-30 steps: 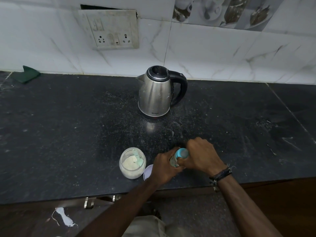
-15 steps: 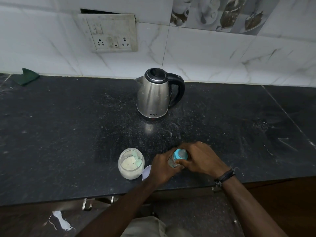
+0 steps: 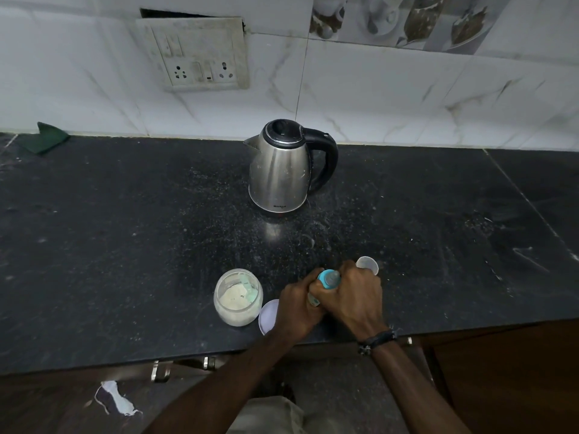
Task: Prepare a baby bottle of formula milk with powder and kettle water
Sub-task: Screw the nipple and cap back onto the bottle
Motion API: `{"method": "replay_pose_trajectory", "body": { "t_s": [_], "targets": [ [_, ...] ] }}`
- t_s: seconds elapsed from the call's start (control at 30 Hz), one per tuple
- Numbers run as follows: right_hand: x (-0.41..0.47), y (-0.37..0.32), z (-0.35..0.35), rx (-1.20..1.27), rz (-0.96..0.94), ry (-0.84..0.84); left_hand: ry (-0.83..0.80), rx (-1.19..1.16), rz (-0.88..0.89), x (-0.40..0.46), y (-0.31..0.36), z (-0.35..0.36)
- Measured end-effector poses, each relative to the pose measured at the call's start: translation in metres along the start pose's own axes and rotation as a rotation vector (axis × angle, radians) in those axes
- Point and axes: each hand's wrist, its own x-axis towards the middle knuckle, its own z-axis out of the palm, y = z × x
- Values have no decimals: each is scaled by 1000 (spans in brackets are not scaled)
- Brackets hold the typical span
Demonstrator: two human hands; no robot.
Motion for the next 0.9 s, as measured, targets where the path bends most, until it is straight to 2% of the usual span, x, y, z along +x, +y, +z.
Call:
{"method": "replay_pose_trajectory", "body": {
  "t_s": [0.13, 0.3, 0.37, 0.57, 0.67, 0.73, 0.8, 0.9],
  "targets": [
    [-1, -1, -1, -24, 32, -1, -1, -13, -5, 0, 3, 0],
    [11, 24, -17, -9, -245, -221, -99, 9, 9, 4, 7, -9],
    [12, 27, -16, -10, -287, -231, -107, 4, 18, 5, 6, -10],
    [-3, 14, 5, 43, -96, -29, -30, -40, -11, 1, -1, -1],
    [-7, 8, 8, 45, 4, 3, -33, -58, -13, 1, -3, 1],
    [-7, 11, 7, 53, -7, 0, -44, -62, -5, 1, -2, 0],
    [-3, 23, -3, 146, -74, -96, -52, -51, 3, 2, -1, 0],
    [10, 42, -28, 454, -94, -342, -32, -36, 11, 2, 0, -1]
  ]
}}
